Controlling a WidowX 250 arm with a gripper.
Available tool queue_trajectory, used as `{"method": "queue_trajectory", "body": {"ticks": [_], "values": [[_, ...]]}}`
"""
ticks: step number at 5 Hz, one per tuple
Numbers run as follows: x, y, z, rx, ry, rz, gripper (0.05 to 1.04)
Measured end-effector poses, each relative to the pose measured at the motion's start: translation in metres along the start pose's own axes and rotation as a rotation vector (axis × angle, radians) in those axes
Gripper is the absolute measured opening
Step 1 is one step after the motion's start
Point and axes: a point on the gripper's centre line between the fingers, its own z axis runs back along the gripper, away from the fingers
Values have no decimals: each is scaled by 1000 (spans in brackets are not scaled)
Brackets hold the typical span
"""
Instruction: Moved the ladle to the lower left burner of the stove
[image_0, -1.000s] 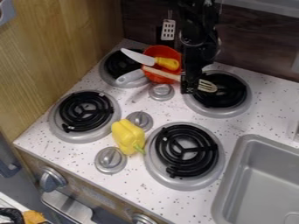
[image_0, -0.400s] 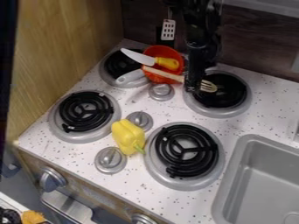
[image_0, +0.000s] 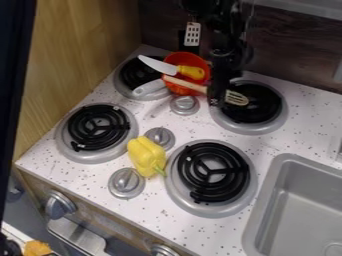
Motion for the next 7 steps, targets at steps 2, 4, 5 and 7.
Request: {"method": "queue_trajectory", "body": {"ticks": [2, 4, 5, 7], "values": [[-7, 1, -10, -26, -8, -12, 1001], [-10, 4, -19, -38, -32, -21, 1001], [-13, 2, -20, -48, -38, -14, 1001], [-12, 6, -23, -63, -45, -8, 764]]}}
